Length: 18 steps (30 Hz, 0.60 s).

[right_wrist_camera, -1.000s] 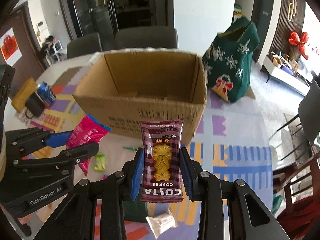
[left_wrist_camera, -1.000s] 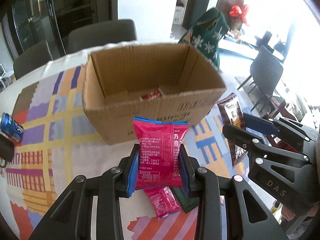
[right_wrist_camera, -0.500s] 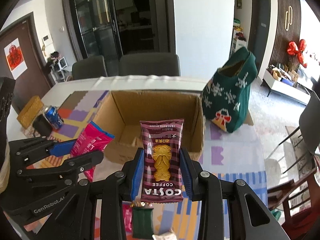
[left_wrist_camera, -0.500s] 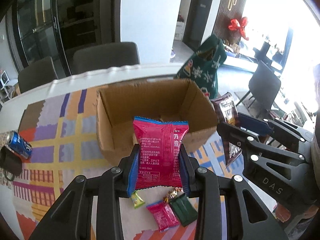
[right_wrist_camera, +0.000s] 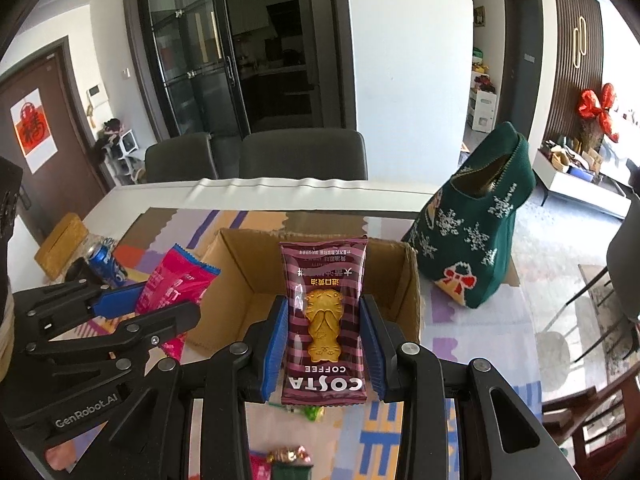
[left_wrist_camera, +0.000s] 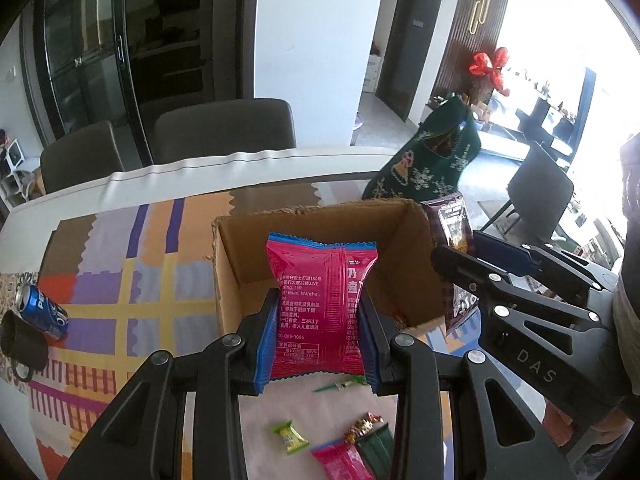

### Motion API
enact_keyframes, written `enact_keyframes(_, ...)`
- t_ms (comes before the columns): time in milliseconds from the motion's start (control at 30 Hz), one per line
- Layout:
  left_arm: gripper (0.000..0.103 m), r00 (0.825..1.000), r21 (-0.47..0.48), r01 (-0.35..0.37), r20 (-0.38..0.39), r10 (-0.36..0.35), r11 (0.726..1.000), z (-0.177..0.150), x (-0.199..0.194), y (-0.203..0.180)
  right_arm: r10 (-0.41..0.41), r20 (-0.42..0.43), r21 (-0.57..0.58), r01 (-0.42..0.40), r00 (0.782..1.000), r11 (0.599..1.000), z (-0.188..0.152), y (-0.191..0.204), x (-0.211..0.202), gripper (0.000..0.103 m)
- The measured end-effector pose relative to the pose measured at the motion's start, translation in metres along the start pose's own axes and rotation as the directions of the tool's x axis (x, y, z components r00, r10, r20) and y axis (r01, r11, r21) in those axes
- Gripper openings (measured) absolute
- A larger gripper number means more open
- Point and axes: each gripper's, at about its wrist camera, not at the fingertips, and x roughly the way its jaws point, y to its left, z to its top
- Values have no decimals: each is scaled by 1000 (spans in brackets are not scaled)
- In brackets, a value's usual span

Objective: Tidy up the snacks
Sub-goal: 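Lift both snacks over the cardboard box and lower them inside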

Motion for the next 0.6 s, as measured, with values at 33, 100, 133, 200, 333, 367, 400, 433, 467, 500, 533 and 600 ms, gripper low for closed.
enact_keyframes(33,35,1000,-4,0,-2,0,1000,1,3,1,-1,-2,2,1,1000,1000,2,-1,5,36)
enact_keyframes(100,35,1000,-10,2,-8,-2,1000,3,11,5,-2,-7,2,2,1000,1000,5,-2,14,36)
enact_keyframes(133,35,1000,-13,2,-13,-3,1000,3,15,6,-3,-10,2,3,1000,1000,6,-3,18,36)
enact_keyframes(200,36,1000,-18,0,-20,0,1000,5,22,10,-5,-17,1,5,1000,1000,8,-3,27,36)
enact_keyframes(333,36,1000,-25,-18,-26,18,1000,7,33,13,-10,-36,10,11,999,1000,10,-6,41,37)
enact_keyframes(367,38,999,-26,-27,-24,27,999,8,34,14,-10,-40,13,11,999,1000,11,-7,44,37)
enact_keyframes(400,45,999,-26,-38,-22,38,999,8,36,14,-11,-43,13,12,999,1000,10,-7,48,39)
enact_keyframes(433,50,998,-26,-56,-19,56,998,9,37,15,-14,-44,10,14,999,1000,10,-7,50,43)
enact_keyframes(467,59,998,-29,-67,-18,67,997,9,38,17,-20,-48,4,20,999,1000,9,-6,52,47)
enact_keyframes(500,60,997,-30,-74,-15,73,997,8,38,17,-25,-53,1,25,998,1000,9,-6,54,49)
enact_keyframes(533,60,997,-28,-77,-14,77,997,7,37,17,-24,-58,1,24,998,1000,8,-6,55,51)
enact_keyframes(600,60,997,-27,-82,-15,82,996,5,36,18,-13,-61,4,13,998,1000,6,-7,55,53)
